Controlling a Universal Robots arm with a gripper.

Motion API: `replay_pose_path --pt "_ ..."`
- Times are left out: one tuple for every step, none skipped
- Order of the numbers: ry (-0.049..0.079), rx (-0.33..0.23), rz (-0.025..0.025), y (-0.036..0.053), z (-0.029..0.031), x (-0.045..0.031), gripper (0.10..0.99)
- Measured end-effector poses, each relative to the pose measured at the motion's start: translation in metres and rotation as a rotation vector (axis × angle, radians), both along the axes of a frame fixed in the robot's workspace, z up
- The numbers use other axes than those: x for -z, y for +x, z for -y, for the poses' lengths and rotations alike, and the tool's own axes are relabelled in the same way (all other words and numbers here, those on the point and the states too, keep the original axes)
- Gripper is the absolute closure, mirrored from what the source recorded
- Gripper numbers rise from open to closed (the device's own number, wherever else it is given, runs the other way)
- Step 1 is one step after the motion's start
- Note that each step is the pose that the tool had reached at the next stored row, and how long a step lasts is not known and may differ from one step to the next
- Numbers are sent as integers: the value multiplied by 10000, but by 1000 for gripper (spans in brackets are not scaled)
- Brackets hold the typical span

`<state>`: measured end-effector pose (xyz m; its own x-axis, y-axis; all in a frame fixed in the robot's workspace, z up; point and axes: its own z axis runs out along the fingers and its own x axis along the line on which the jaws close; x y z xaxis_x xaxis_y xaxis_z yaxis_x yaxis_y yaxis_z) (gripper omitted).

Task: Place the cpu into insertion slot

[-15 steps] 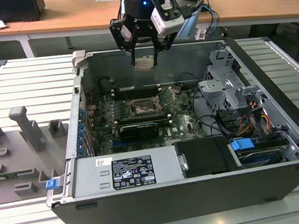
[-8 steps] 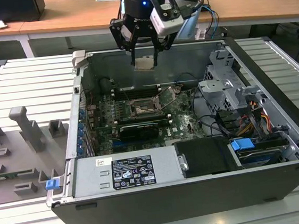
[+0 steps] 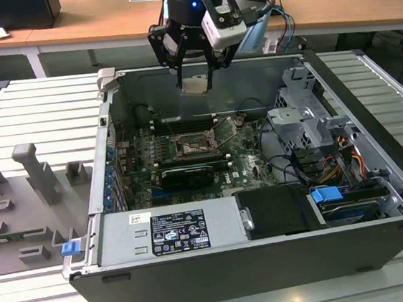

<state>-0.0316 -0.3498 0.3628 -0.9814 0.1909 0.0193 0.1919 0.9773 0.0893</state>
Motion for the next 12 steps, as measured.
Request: replay_pose_path --pt "0 49 0 0 0 0 557" --pt "0 81 0 0 0 1 557" --pt "0 115 0 0 0 1 557" --pt "1 147 0 0 0 1 557" --pt "0 168 0 0 0 1 557" --pt "0 213 0 0 0 1 557" --pt "0 239 0 0 0 2 557" --pt "0 262 0 0 0 2 557" --pt "0 294 0 0 0 2 557" --pt "0 315 0 0 0 2 557" --pt "0 347 0 0 0 2 557" --pt "0 368 0 0 0 2 557"
